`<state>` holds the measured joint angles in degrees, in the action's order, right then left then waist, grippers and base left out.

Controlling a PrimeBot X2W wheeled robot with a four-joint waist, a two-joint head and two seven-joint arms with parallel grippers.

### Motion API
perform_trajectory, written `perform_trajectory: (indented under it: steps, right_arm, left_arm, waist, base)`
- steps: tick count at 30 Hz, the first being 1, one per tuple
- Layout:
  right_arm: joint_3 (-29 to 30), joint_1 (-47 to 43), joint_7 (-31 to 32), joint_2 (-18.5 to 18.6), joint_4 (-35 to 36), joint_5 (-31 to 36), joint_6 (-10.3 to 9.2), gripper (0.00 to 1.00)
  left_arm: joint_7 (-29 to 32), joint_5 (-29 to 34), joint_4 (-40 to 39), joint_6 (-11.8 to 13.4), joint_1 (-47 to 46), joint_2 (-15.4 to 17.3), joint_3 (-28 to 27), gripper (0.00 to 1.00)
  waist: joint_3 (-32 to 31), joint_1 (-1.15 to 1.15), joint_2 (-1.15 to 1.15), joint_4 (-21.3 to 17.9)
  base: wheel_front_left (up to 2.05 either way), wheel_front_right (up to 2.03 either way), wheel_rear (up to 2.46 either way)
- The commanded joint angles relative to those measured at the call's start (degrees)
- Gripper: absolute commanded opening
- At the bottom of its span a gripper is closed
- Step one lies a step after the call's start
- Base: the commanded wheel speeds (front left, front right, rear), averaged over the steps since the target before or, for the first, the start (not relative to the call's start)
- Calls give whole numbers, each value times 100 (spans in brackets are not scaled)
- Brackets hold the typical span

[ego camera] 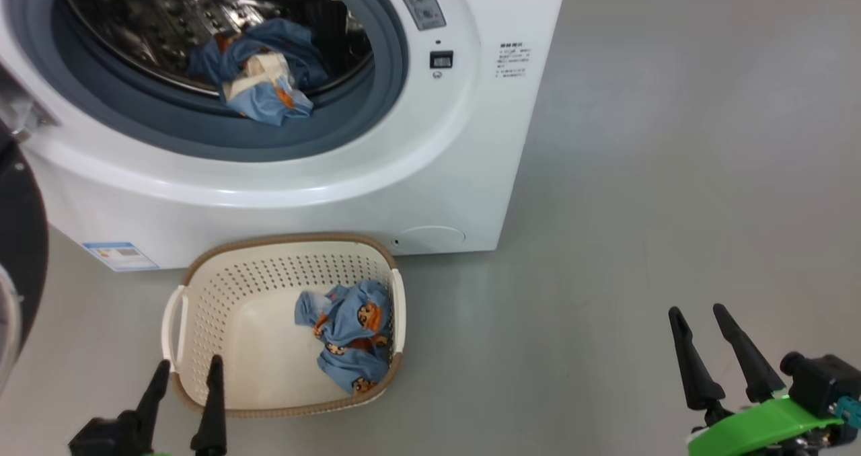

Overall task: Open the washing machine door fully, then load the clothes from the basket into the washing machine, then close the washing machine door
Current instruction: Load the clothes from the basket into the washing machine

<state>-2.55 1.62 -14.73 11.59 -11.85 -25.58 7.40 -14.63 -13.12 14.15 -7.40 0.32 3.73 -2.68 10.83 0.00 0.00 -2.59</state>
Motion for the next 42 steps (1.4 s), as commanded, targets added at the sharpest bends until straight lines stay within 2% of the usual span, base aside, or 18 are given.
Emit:
perform_trajectory:
  steps: [1, 16, 31, 42]
  right_arm:
    - [-123, 213, -27, 50, 154, -1, 9, 100]
    - [-214, 737, -27, -189, 225, 23, 9, 100]
    - [-262, 1304, -27, -406, 296, 2, 9, 100]
    - [-344, 1657, -27, -539, 371, 3, 9, 100]
  left_arm:
    - [-37, -96, -3, -9, -280, 133, -110, 100]
    - [-37, -628, 1574, -9, -1521, 547, 655, 100]
    - [-37, -1255, 3004, -9, -3029, 1096, 1968, 100]
    - [-37, -1888, 3651, -9, -3879, 1419, 2979, 100]
  waist:
    - [182, 0, 0, -89]
    - [1099, 0, 0, -540]
    - [2137, 0, 0, -896]
    - [2791, 0, 0, -1113]
  base:
    - [0, 0, 0]
    - [0, 0, 0]
    - [0, 0, 0]
    - [0, 0, 0]
